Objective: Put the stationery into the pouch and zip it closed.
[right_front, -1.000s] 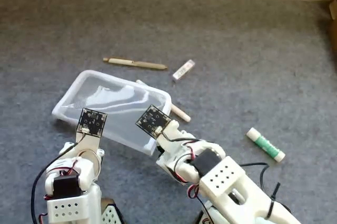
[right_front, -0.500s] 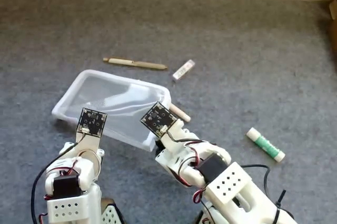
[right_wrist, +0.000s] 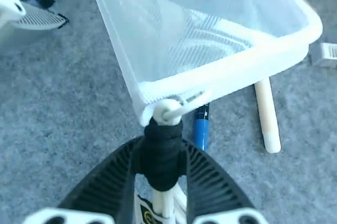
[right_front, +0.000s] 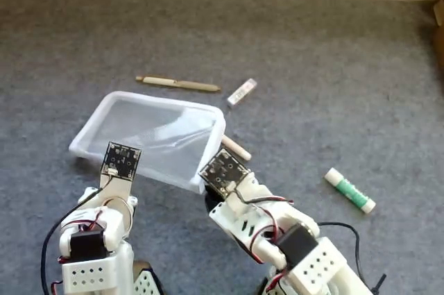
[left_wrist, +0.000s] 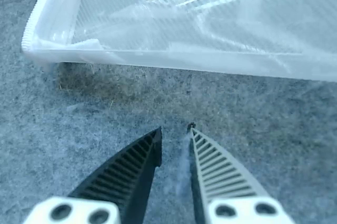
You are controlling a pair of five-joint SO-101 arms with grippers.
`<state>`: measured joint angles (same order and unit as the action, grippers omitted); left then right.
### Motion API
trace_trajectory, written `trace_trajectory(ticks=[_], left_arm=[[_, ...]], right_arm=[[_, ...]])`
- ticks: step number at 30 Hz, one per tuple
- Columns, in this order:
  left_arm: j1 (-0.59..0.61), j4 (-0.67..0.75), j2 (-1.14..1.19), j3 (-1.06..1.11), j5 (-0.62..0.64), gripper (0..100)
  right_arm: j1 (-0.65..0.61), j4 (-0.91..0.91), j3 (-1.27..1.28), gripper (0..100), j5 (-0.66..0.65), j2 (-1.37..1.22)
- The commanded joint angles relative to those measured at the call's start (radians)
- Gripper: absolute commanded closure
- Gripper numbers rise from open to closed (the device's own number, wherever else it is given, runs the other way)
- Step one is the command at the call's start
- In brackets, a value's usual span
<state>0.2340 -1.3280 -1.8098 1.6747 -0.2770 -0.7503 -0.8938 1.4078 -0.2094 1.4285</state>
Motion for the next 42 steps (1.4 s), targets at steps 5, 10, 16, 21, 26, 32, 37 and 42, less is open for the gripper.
trace_trajectory(ticks=[5,10,16,21,26,32,37,42], left_arm=[[0.010,-0.008,-0.008,0.022,-0.005,90],[0.005,-0.008,-0.008,0.022,-0.005,90],[0.005,-0.009,-0.010,0.021,-0.003,90],[0.005,-0.005,-0.010,-0.016,-0.003,90],[0.012,0.002,-0.010,-0.151,-0.006,90],[0.012,0.207,-0.010,-0.248,-0.006,90],[0.013,0.358,-0.010,-0.255,-0.006,90],[0.013,0.367,-0.010,-0.315,-0.003,90]], right_arm=[[0.005,0.015,0.010,99.3,0.011,0.130],[0.007,0.018,0.012,99.3,0.012,0.134],[0.012,0.019,0.012,99.3,0.014,0.136],[0.013,0.021,0.008,99.3,0.014,0.136],[0.012,0.024,0.002,99.3,0.014,0.136],[0.005,0.200,0.004,99.3,0.075,0.130],[-0.010,0.321,0.001,99.3,0.080,0.130],[-0.071,0.387,0.001,99.3,0.077,0.130]])
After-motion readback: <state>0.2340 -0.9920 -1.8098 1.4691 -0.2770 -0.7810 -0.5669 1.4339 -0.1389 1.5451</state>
